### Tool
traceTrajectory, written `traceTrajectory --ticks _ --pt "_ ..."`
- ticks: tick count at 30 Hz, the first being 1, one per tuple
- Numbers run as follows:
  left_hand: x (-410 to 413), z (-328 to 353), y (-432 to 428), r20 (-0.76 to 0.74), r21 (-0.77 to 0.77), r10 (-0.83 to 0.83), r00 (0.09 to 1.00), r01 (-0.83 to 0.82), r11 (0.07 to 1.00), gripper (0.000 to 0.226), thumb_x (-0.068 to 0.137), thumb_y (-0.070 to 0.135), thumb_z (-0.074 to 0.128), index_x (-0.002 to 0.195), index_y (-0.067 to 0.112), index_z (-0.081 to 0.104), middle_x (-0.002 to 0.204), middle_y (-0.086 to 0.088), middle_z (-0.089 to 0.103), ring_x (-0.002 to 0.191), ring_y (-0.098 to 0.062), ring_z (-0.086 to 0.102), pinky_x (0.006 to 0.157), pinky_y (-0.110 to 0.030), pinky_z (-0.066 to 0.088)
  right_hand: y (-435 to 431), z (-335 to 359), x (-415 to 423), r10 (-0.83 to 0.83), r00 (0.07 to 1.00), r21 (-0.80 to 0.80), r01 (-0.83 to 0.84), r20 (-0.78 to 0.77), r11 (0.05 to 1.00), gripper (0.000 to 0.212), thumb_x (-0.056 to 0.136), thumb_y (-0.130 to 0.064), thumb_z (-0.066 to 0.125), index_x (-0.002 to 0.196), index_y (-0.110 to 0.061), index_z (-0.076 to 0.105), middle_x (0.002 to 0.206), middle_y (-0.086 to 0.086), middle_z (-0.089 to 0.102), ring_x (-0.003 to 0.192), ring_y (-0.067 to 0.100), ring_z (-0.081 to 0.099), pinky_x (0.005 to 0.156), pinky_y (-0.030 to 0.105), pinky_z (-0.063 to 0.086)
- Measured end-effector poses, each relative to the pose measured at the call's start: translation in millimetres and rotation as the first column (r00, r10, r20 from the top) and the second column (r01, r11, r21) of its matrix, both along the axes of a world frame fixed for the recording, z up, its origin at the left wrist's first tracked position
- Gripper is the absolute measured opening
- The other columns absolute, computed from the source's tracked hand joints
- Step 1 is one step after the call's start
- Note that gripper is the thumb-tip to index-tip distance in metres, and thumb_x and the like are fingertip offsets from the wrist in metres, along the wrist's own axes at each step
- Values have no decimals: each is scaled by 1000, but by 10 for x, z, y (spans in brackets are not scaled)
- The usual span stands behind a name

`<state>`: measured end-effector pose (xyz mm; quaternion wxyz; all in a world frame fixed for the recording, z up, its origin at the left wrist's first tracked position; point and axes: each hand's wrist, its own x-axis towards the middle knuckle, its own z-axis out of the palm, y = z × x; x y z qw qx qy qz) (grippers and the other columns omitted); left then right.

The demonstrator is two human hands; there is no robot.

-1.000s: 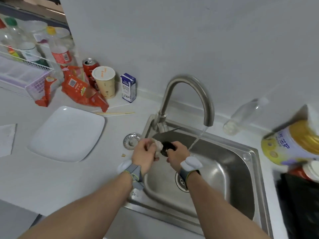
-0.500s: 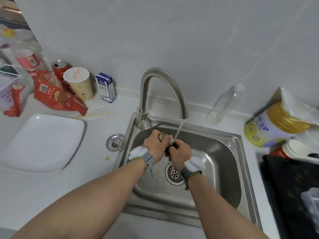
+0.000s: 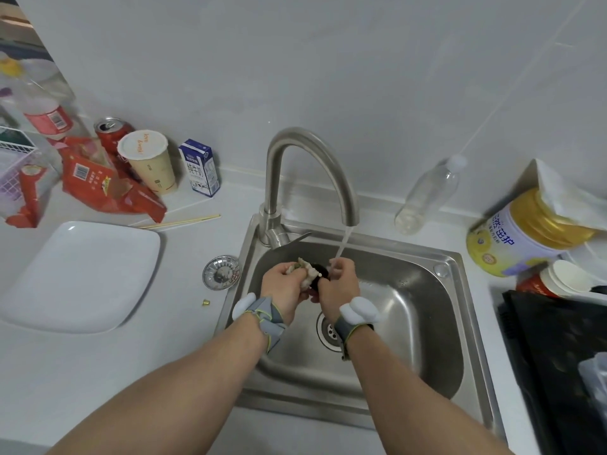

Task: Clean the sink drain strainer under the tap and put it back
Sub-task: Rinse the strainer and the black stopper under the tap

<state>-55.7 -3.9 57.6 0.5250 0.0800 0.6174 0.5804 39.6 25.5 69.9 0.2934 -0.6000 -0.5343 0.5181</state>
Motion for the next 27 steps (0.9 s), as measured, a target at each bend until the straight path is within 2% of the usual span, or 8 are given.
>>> traceTrajectory --ticks 4,8,10,13,16,19,21,27 --pt "-121 35 7 -9 11 45 999 -45 999 11 88 9 61 77 8 61 62 -11 53 50 -18 44 45 -22 38 3 -2 6 259 869 274 -395 423 877 20 84 -9 58 102 -15 63 117 3 54 89 14 53 80 25 45" --pt "-221 53 51 -91 -16 -6 996 5 1000 17 90 14 57 75 7 59 58 -11 51 41 -16 40 38 -19 34 108 42 -2 357 772 252 -543 525 801 14 85 -17 62 95 -11 69 114 2 57 97 18 56 80 18 37" --pt "-249 77 76 -76 1 -26 997 26 1000 25 94 15 53 70 9 58 54 -8 50 36 -13 40 36 -17 32 132 49 5 363 798 174 -492 480 853 12 86 -22 62 86 -15 72 98 0 63 89 18 60 78 23 44" --pt "-285 126 110 68 41 49 996 -52 998 24 97 16 48 76 10 58 53 -6 52 33 -11 44 36 -17 35 136 36 25 136 988 -48 -133 77 990 17 90 -18 62 76 -13 70 79 9 70 69 20 71 70 35 61" --pt "-283 104 81 10 55 42 999 -42 998 19 96 20 50 82 15 61 62 -7 60 42 -13 52 41 -22 44 122 45 28 -99 960 -274 24 -261 961 21 94 -9 56 76 -1 63 73 19 66 57 24 70 59 30 62" --pt "-183 78 33 -308 41 -122 944 141 989 9 91 24 56 89 20 65 86 -8 67 72 -22 65 66 -37 58 123 69 -20 -67 973 -261 7 -221 965 22 96 -12 52 80 -5 63 76 19 67 62 28 67 58 31 61" --pt "-114 58 42 -483 -21 -258 837 284 959 15 89 30 57 100 22 64 103 -6 62 88 -22 62 82 -36 53 147 74 -45 -17 990 -229 -15 -137 973 19 96 -14 51 81 -9 62 73 13 66 58 21 63 51 26 57" --pt "-96 75 119 -685 -141 -345 642 348 927 28 89 45 55 112 31 63 106 1 39 105 -16 44 89 -25 37 165 106 -54 -13 987 -294 -36 -162 955 22 94 -15 48 76 -11 61 52 1 61 42 13 54 41 22 45"
